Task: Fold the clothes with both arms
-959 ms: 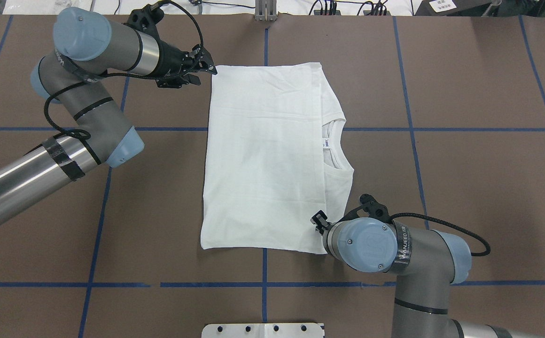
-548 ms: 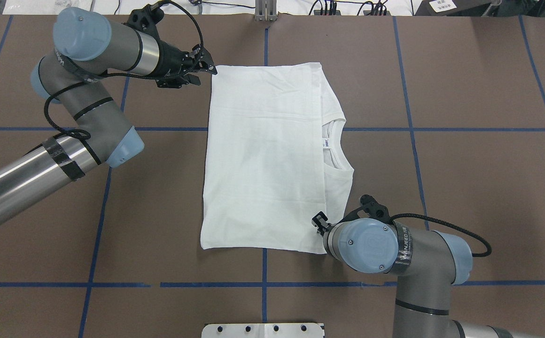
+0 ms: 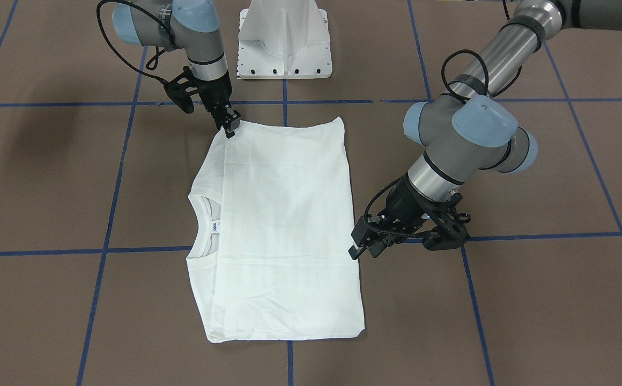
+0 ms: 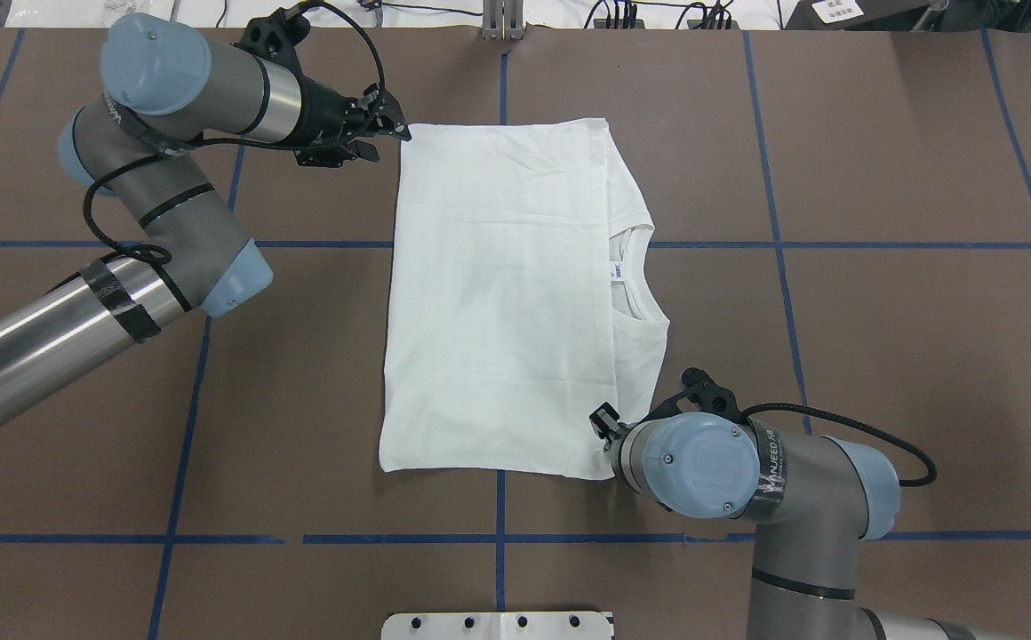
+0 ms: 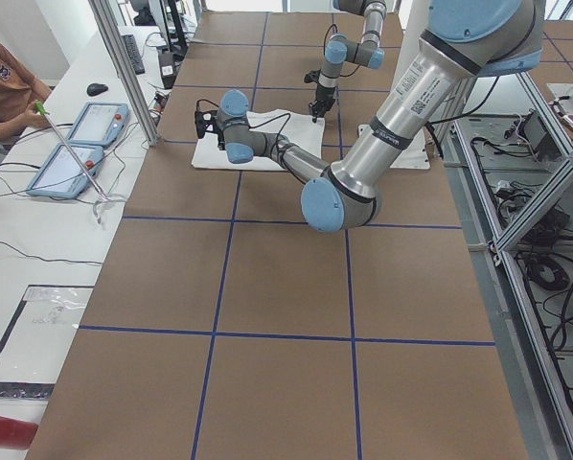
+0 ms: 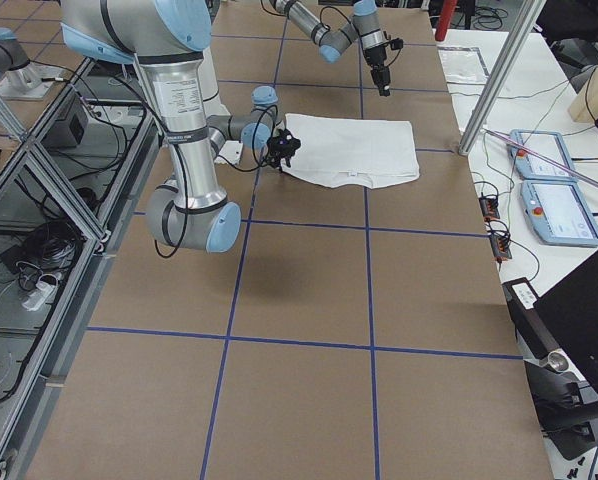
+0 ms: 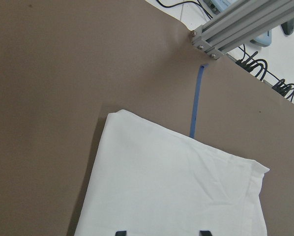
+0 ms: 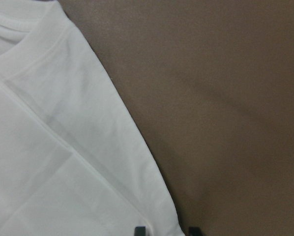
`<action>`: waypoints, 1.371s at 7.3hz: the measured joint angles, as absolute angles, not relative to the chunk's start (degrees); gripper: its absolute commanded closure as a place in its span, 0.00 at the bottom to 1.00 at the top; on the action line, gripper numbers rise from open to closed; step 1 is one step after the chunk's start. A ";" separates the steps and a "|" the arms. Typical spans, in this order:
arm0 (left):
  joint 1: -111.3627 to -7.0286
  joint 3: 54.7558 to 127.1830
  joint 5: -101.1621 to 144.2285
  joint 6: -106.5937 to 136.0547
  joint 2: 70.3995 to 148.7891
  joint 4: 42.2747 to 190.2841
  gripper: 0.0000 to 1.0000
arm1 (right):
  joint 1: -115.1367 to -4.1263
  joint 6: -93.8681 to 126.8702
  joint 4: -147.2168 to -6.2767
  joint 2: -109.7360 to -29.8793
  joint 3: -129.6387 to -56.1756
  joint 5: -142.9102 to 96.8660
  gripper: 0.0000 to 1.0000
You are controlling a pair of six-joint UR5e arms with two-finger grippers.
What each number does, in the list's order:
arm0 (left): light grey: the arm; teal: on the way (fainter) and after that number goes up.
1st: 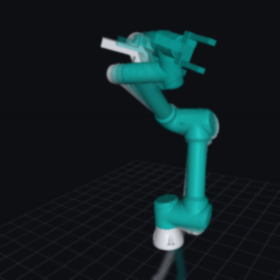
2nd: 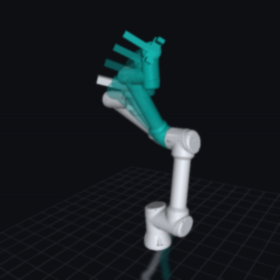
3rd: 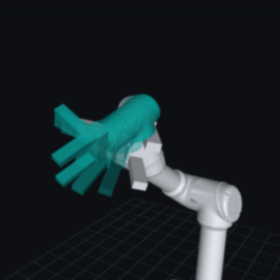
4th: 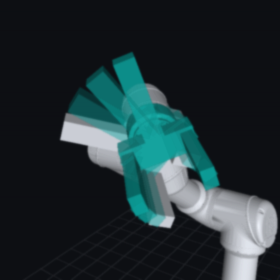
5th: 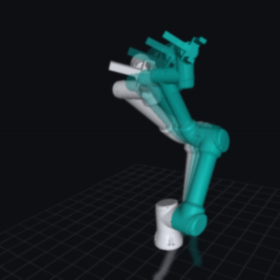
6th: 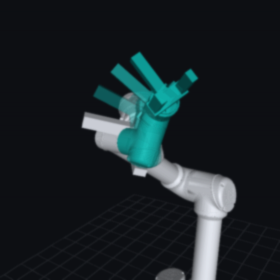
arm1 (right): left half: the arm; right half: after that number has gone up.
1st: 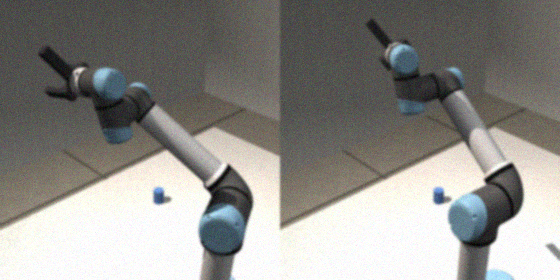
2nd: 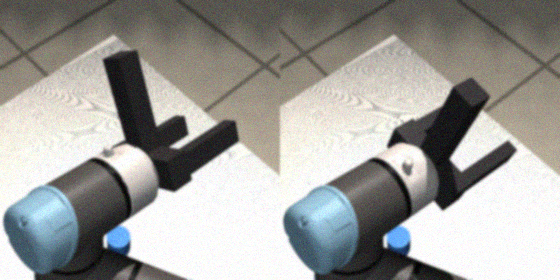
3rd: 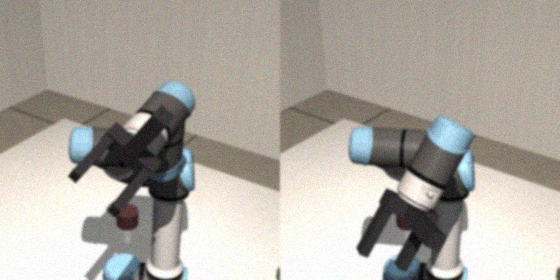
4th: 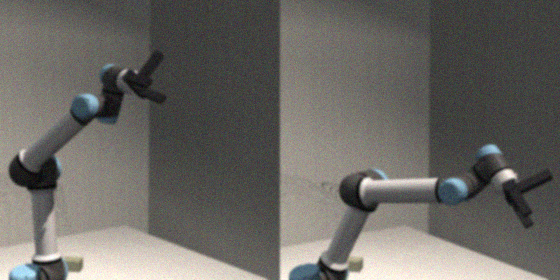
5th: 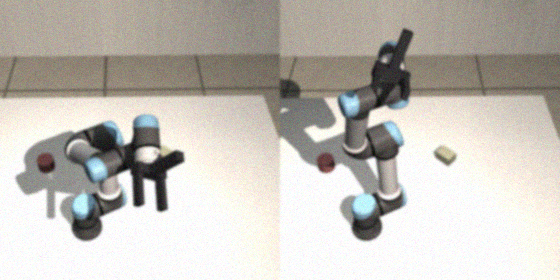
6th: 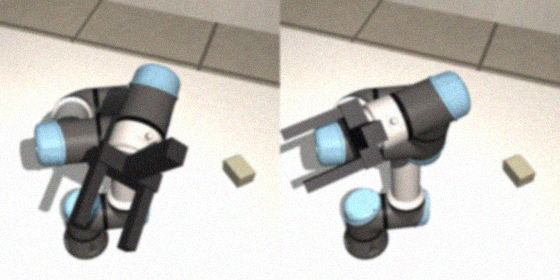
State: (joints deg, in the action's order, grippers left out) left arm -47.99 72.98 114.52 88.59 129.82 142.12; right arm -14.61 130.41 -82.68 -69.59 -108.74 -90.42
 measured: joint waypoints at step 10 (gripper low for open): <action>-25.85 106.06 96.79 101.40 111.06 121.97 0.38 | -14.83 130.34 -83.21 -70.70 -112.04 -91.22 1.00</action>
State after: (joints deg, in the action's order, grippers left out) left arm -25.85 106.06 96.79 101.40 111.06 121.97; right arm -14.83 130.34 -83.21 -70.70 -112.04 -91.22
